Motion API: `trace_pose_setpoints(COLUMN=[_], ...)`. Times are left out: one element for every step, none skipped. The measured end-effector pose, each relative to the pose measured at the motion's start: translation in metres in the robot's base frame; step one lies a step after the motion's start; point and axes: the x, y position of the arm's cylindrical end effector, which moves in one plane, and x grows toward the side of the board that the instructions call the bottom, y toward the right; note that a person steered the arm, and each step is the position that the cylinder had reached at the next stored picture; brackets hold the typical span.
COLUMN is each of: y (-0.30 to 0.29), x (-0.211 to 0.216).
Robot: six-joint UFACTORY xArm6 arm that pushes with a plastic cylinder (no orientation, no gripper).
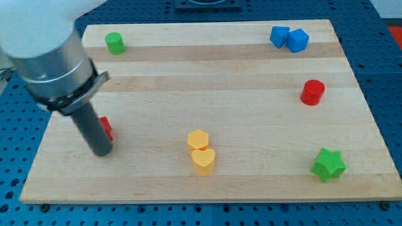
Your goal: Move the red star towards the center of the board
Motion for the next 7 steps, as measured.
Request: trace_pose_setpoints(y=[-0.027, -0.047, -0.047, -0.015, 0.018, 0.046, 0.073], x=[0.009, 0.005, -0.02, -0.032, -0.038, -0.045, -0.054])
